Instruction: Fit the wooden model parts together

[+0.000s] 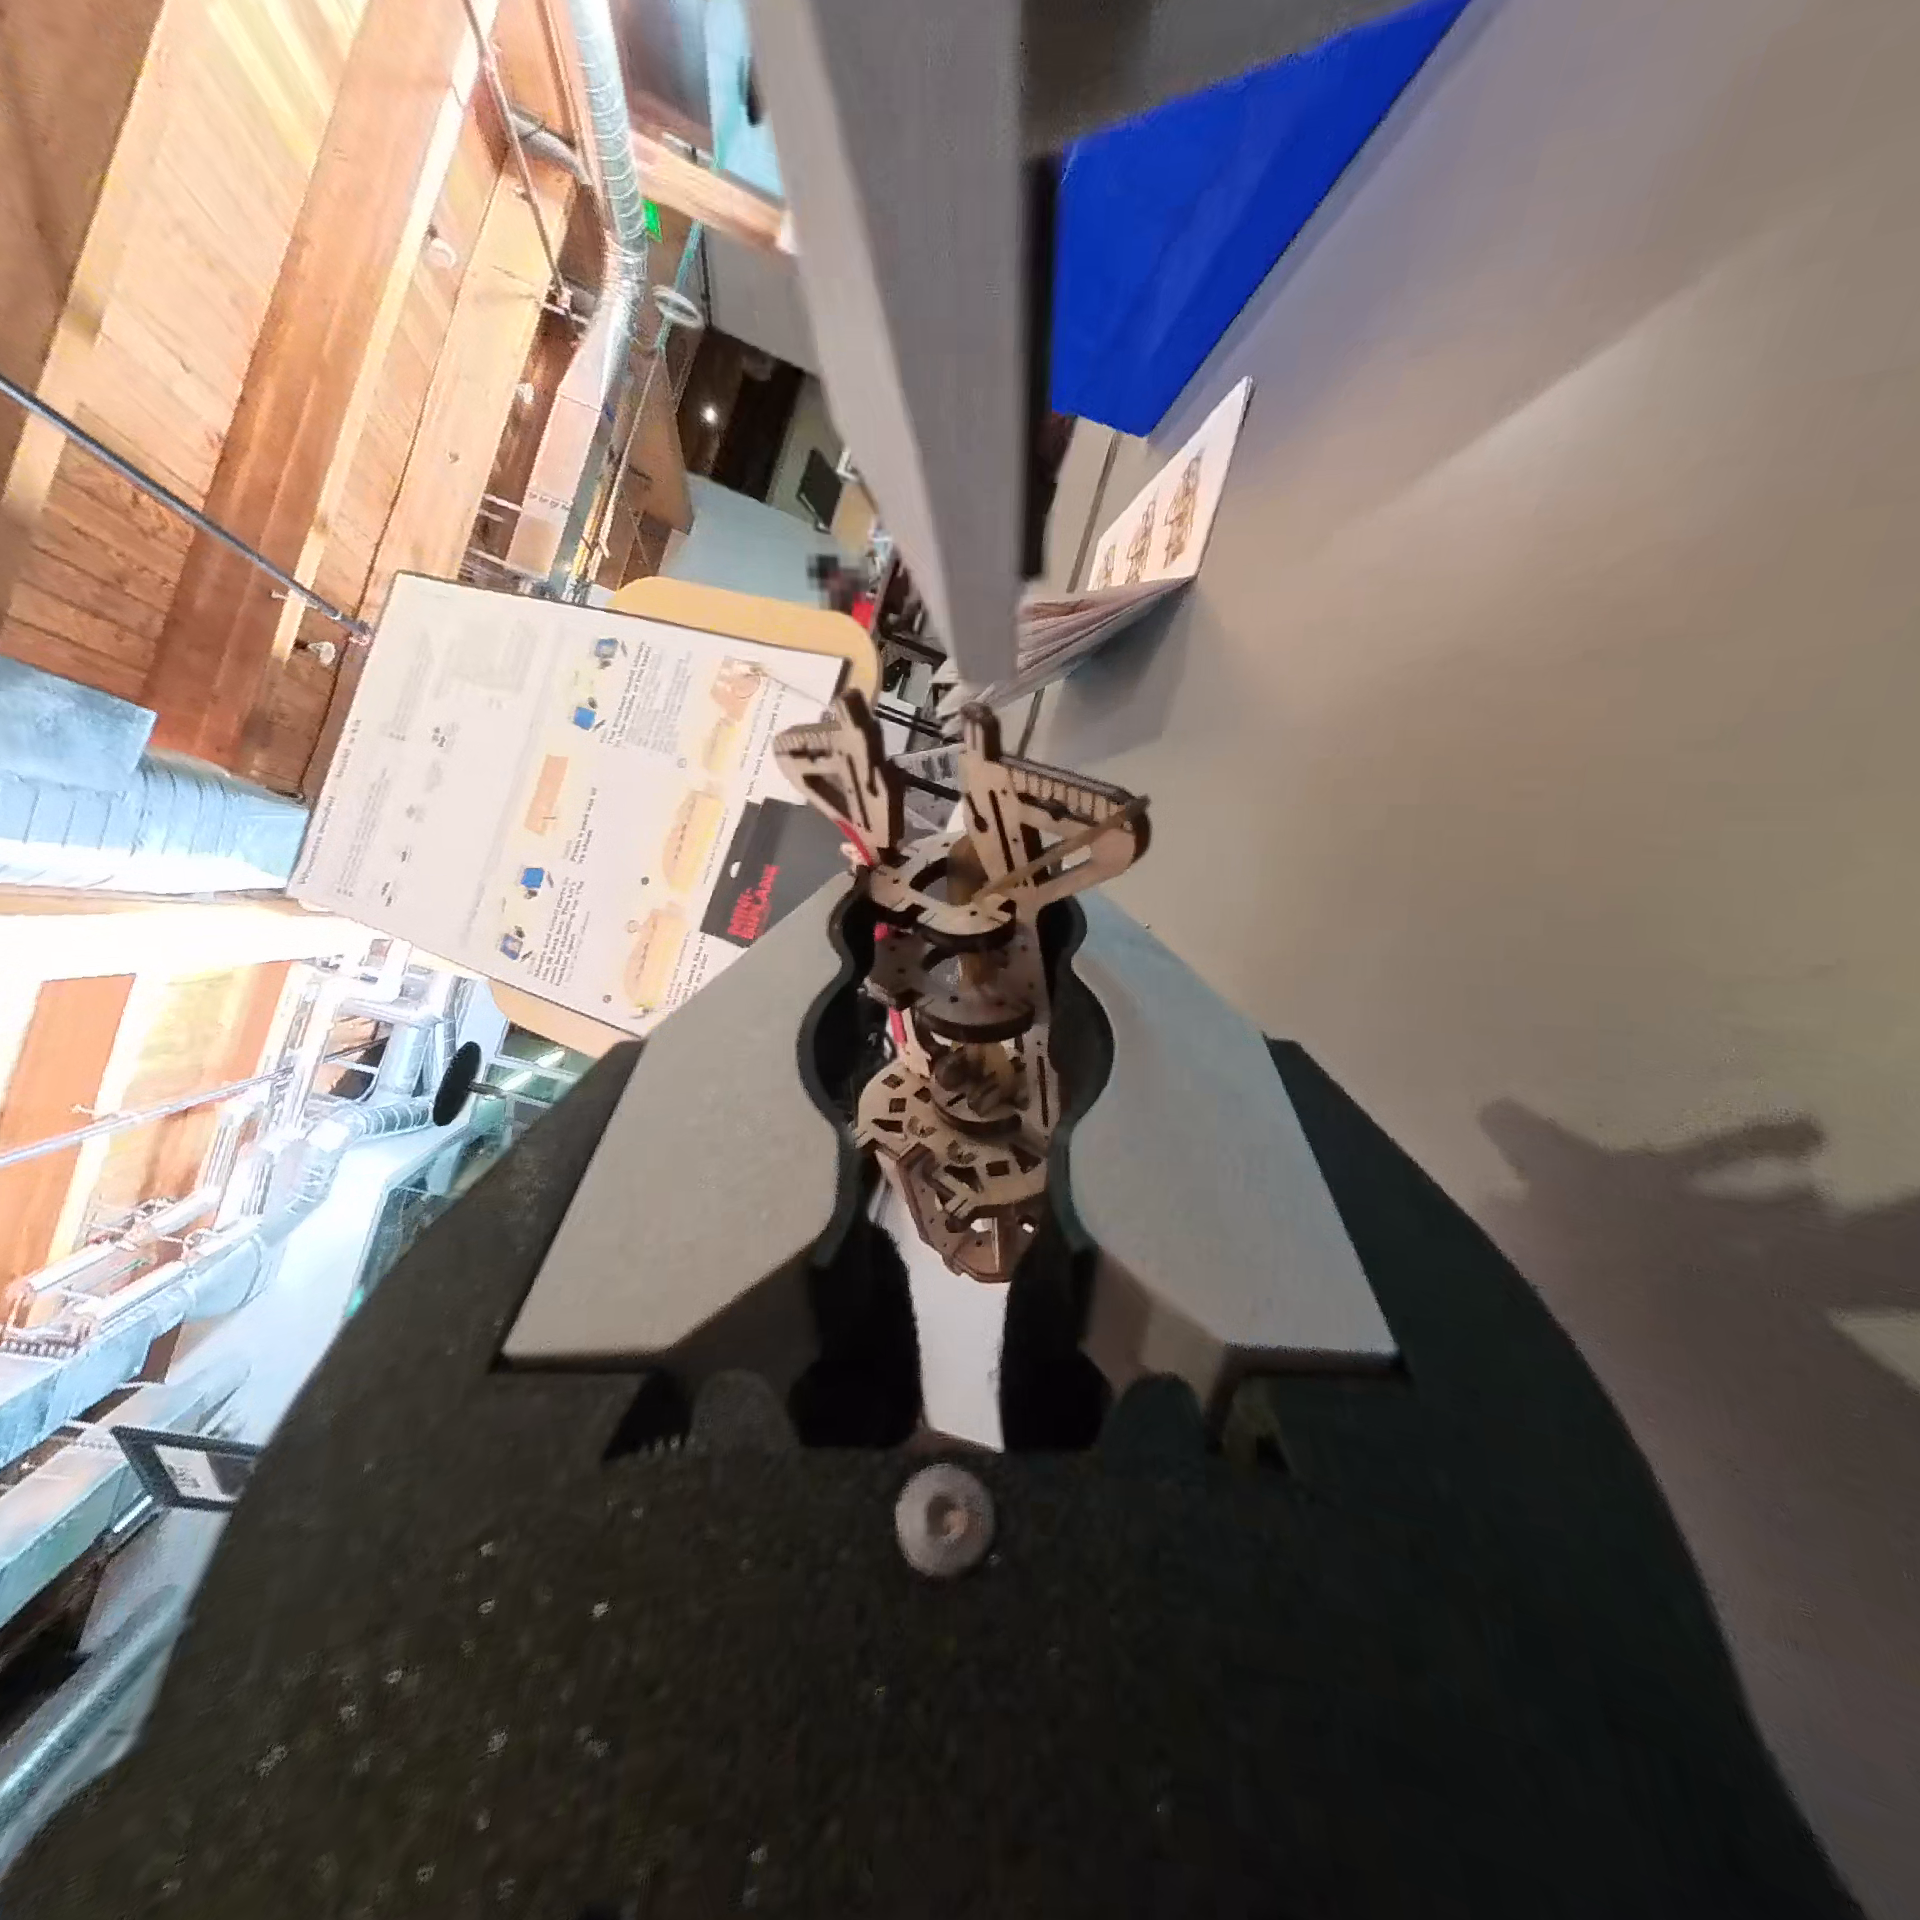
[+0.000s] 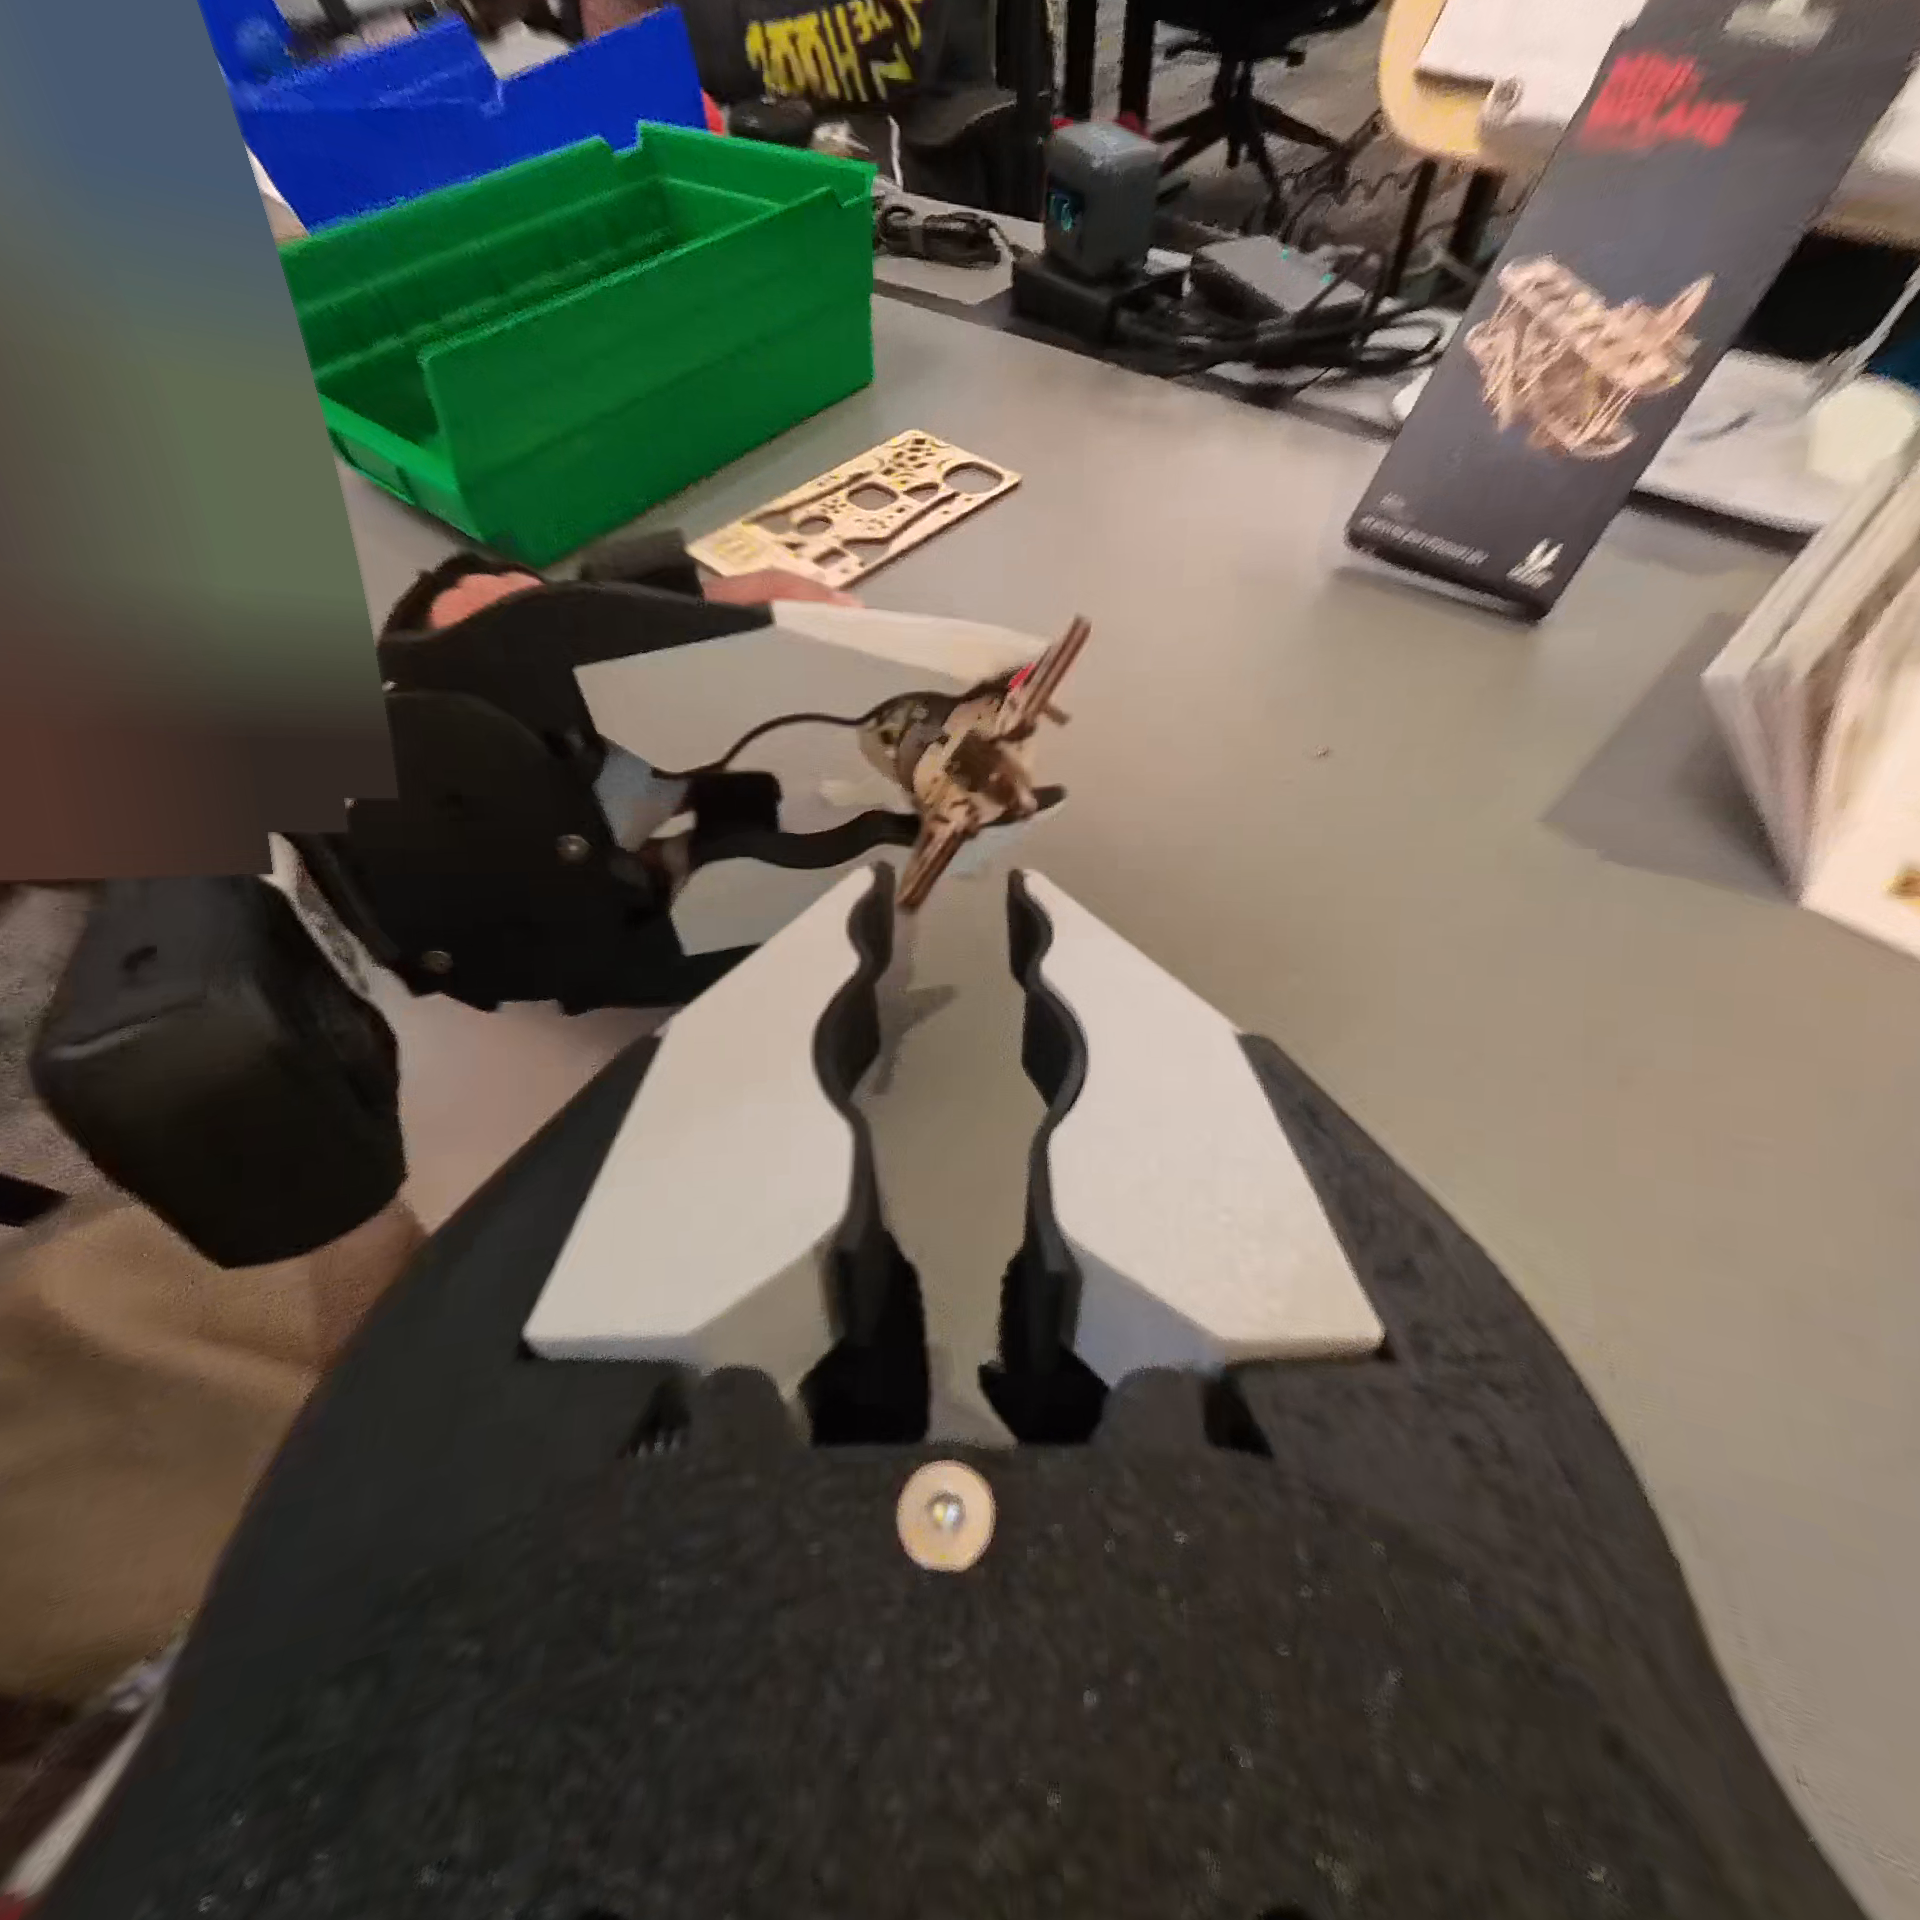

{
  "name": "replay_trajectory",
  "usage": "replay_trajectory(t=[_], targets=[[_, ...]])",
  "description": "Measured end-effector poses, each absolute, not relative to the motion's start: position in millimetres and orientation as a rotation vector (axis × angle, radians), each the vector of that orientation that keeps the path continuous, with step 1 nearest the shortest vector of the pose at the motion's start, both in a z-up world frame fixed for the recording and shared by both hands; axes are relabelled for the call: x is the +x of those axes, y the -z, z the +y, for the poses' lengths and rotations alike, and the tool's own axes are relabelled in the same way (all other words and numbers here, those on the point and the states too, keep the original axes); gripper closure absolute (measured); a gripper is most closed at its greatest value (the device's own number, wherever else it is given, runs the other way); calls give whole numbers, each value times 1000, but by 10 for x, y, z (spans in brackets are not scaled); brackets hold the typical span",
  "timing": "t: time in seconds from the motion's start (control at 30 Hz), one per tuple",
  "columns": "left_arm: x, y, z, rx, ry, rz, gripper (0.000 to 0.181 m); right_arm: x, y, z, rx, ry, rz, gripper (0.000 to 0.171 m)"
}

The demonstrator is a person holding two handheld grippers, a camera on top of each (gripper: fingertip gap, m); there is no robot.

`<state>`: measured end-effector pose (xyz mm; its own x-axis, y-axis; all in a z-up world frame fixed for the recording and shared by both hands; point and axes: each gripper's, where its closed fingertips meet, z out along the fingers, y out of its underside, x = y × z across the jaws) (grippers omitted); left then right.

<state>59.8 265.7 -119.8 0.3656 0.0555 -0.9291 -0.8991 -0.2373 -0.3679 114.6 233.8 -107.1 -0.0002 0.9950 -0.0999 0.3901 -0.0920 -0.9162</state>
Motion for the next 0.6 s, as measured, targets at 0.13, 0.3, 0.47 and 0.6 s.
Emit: replay_trajectory(t=[0.13,0.3,0.47,0.6], targets=[[605,1157,2663,-1521,-1089,764,153,1071,1172,2253,-1692,-1252,-1364,152],[651,1125,2656,-1509,-1071,751,153,1013,1236,2254,-1775,-1384,-1288,160],[647,1192,2691,-1570,-969,729,151,1019,1250,2300,-1784,-1329,-1340,168],[703,1204,2715,-1625,-834,688,141,1062,1230,2407,-1785,-1300,-1448,169]])
